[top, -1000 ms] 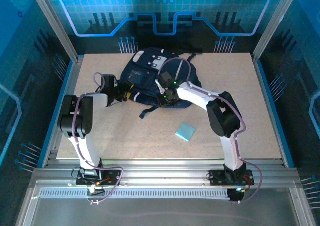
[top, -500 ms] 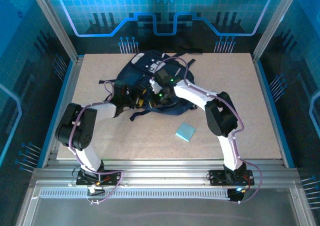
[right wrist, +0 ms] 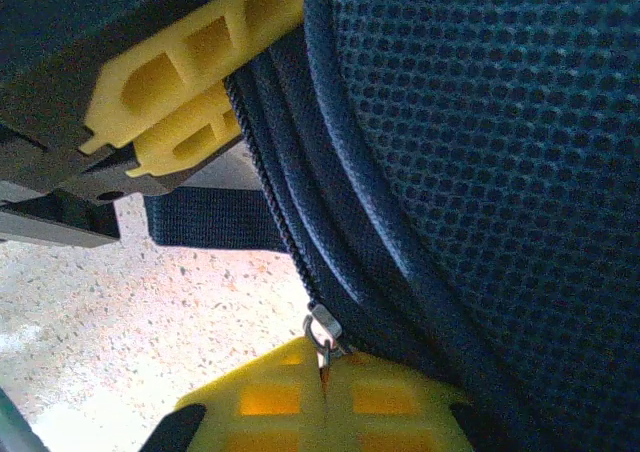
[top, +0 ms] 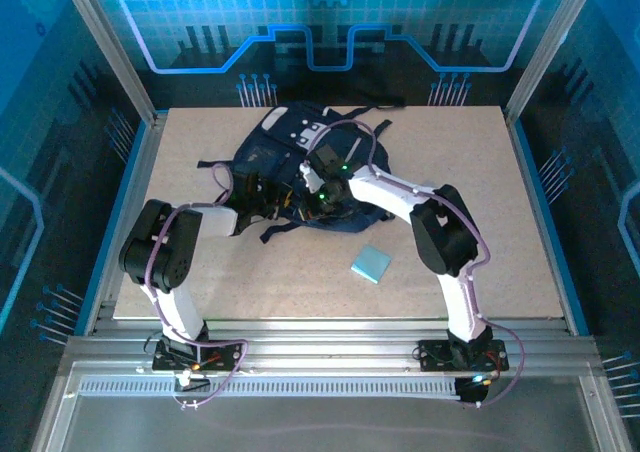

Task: Pack the student bag

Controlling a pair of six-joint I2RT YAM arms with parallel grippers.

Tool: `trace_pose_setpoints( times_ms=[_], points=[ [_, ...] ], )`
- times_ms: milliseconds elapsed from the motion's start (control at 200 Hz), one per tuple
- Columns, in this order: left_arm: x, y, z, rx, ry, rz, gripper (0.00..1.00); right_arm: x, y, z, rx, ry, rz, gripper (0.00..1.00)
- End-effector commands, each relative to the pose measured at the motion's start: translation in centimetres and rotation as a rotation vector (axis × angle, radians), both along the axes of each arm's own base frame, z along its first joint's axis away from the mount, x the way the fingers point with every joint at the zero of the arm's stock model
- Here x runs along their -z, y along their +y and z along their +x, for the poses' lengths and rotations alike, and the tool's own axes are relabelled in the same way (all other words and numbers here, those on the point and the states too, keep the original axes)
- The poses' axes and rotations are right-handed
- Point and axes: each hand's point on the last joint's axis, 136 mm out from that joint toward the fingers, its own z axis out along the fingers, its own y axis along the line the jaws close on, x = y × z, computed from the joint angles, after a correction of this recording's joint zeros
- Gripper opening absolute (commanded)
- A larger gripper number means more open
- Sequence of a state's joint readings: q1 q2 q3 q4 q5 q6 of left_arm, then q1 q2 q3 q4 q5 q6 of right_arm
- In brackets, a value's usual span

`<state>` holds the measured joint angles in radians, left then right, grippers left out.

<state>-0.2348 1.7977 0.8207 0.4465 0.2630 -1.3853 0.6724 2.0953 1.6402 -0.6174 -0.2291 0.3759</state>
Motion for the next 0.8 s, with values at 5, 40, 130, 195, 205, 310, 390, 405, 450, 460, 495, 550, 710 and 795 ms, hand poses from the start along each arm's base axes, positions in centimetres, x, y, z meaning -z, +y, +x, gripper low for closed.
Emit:
trace_pose_setpoints(
  times_ms=[5,40,130,195,205,310,390,405,450,460,495,550,710,795],
  points=[
    [-2.2,1.6,0.7,-0.033,-0.063,0.03,0.0,2.4,-7.3,-3.5,0.042,0.12,-0.25,0.0],
    [-2.4,1.7,0.6,-0.032,-0.067,0.03,0.0,2.4,-8.3,-3.4,0.061,0.114,-0.269,0.0],
    [-2.8,1.7,0.4,-0.032,-0.07,0.024,0.0,2.0,-10.4,-3.2,0.105,0.109,-0.306,0.0],
    [-3.1,1.5,0.4,-0.027,-0.074,0.016,0.0,1.7,-11.3,-3.4,0.129,0.122,-0.308,0.0],
    [-3.2,1.5,0.4,-0.025,-0.075,0.014,0.0,1.6,-11.3,-3.5,0.132,0.123,-0.305,0.0],
    [-3.6,1.4,0.3,-0.026,-0.082,0.009,0.0,1.1,-10.2,-4.5,0.14,0.157,-0.243,0.0],
    [-3.6,1.8,0.2,-0.042,-0.084,0.02,0.0,1.4,-10.1,-5.5,0.146,0.185,-0.259,0.0],
    [-3.6,1.9,0.2,-0.046,-0.085,0.022,0.0,1.5,-10.2,-5.7,0.15,0.189,-0.267,0.0],
    [-3.5,2.2,0.3,-0.052,-0.088,0.027,0.0,1.8,-11.0,-5.9,0.154,0.182,-0.305,0.0],
    [-3.5,2.3,0.3,-0.054,-0.087,0.027,0.0,1.9,-11.3,-6.0,0.156,0.179,-0.319,0.0],
    [-3.4,2.6,0.5,-0.055,-0.087,0.025,0.0,2.1,-12.5,-5.8,0.167,0.157,-0.368,0.0],
    [-3.5,3.1,0.7,-0.05,-0.086,0.009,0.0,2.1,-14.9,-5.3,0.184,0.121,-0.448,0.0],
    [-3.7,4.3,0.6,0.034,-0.064,0.031,0.0,0.3,-20.8,-2.4,0.213,0.044,-0.568,0.0],
    [-3.9,5.1,0.4,0.07,-0.057,0.058,0.0,-1.0,-22.1,-0.3,0.205,-0.022,-0.559,0.0]
  ],
)
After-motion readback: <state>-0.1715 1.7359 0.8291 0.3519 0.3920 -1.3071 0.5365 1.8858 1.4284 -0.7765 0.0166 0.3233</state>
